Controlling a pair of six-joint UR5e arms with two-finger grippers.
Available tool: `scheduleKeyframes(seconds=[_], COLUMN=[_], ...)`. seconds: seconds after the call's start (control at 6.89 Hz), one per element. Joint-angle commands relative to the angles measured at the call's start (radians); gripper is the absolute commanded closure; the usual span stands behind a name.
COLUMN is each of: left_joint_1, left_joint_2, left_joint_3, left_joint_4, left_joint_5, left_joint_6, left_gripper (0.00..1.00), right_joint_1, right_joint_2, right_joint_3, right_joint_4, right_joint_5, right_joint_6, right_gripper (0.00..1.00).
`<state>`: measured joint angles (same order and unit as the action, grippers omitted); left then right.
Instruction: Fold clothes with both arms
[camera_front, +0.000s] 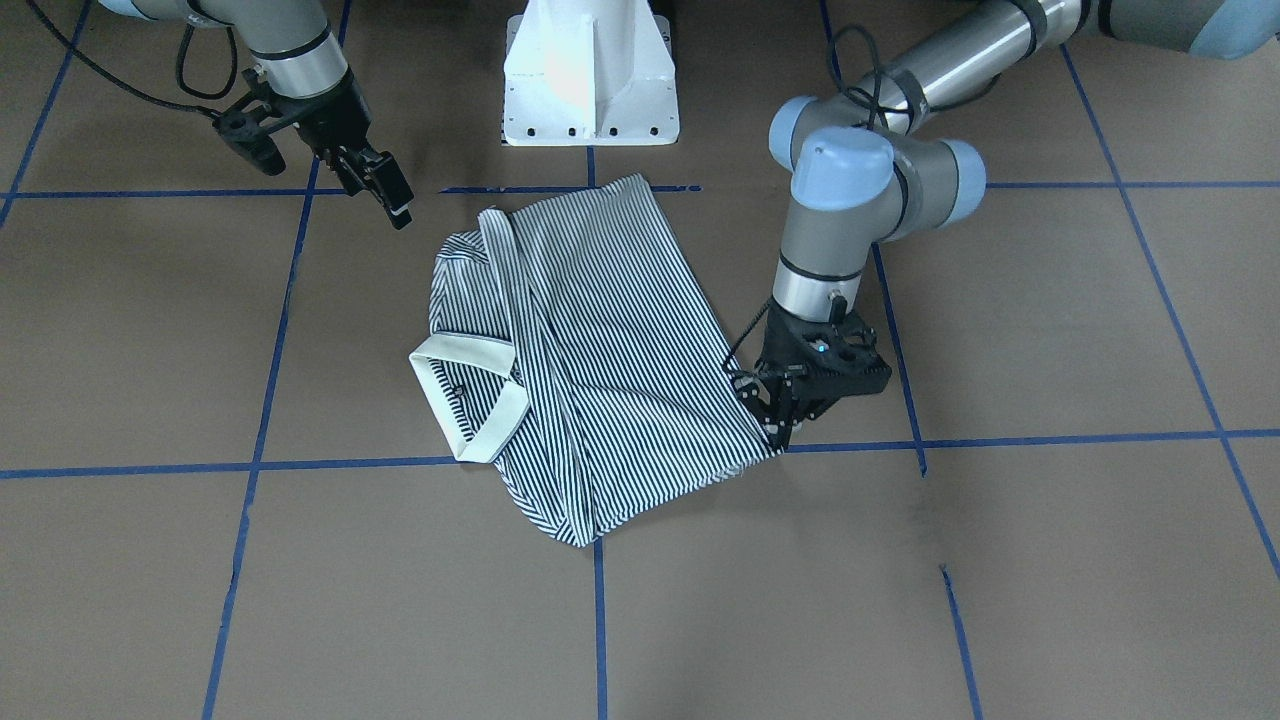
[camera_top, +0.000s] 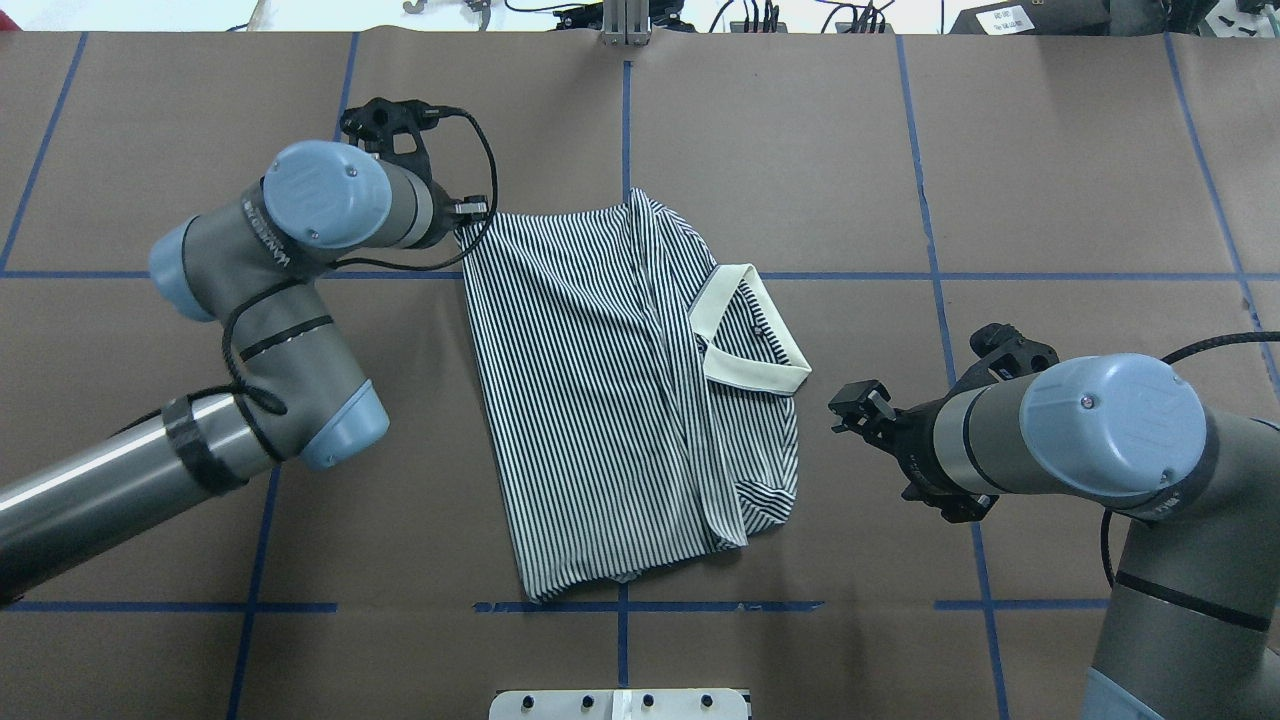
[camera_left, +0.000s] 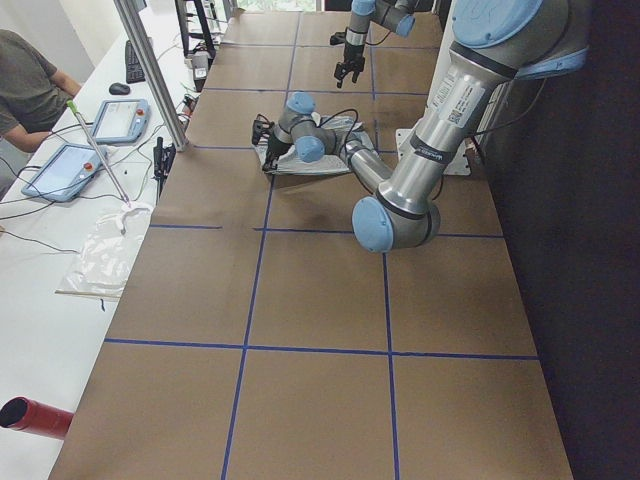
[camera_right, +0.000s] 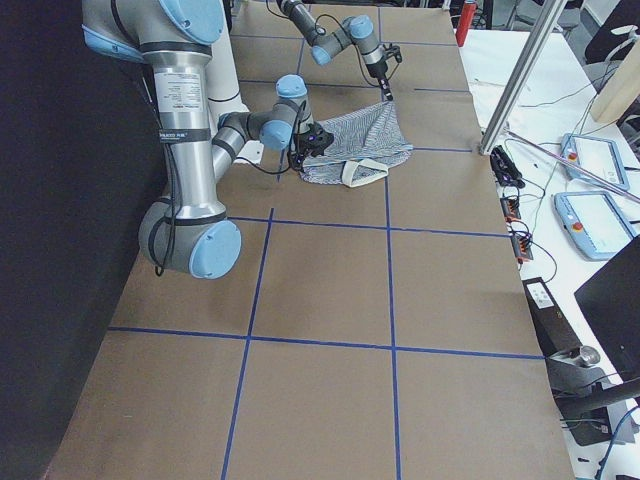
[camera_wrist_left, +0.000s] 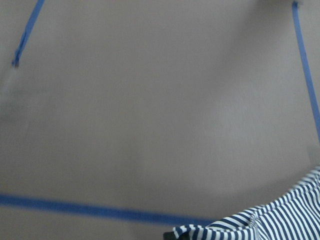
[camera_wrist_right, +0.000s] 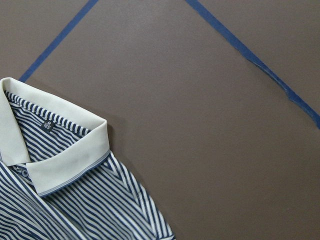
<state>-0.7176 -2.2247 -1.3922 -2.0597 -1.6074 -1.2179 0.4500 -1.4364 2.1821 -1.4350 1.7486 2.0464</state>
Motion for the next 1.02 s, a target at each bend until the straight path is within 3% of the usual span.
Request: scheduleKeyframes(seconds=[0.0, 0.15, 0.29, 0.44, 0.58, 0.87], left_joint_1=[-0.069, -0.075, -0.078, -0.079, -0.08, -0.083], left_joint_2=[-0.134, -0.133, -0.121, -0.011, 0.088, 0.183], left_joint_3=[0.327, 0.325, 0.259, 0.093, -0.042, -0.174], left_joint_4=[-0.216, -0.227, -0.224, -0.217, -0.22, -0.214], left_joint_5=[0.001, -0.002, -0.011, -0.038, -0.14, -0.155], left_joint_6=[0.07, 0.072, 0.07, 0.07, 0.067, 0.067], left_gripper=[0.54, 0.42, 0.41, 0.41, 0.41, 0.41], right_joint_1=[0.006, 0.007, 0.006, 0.003, 0.0, -0.033], right_joint_2=[0.011, 0.058, 0.126, 0.196, 0.276, 0.438], right_joint_3=[-0.008, -0.021, -0.068, -0.128, -0.212, -0.385], right_joint_4=[0.002, -0.001, -0.004, -0.011, -0.018, -0.071], right_joint_5=[-0.006, -0.007, -0.021, -0.033, -0.024, -0.012], right_joint_6=[-0.002, -0.002, 0.0, -0.005, -0.067, -0.289], right_gripper=[0.0, 0.0, 0.0, 0.0, 0.0, 0.0])
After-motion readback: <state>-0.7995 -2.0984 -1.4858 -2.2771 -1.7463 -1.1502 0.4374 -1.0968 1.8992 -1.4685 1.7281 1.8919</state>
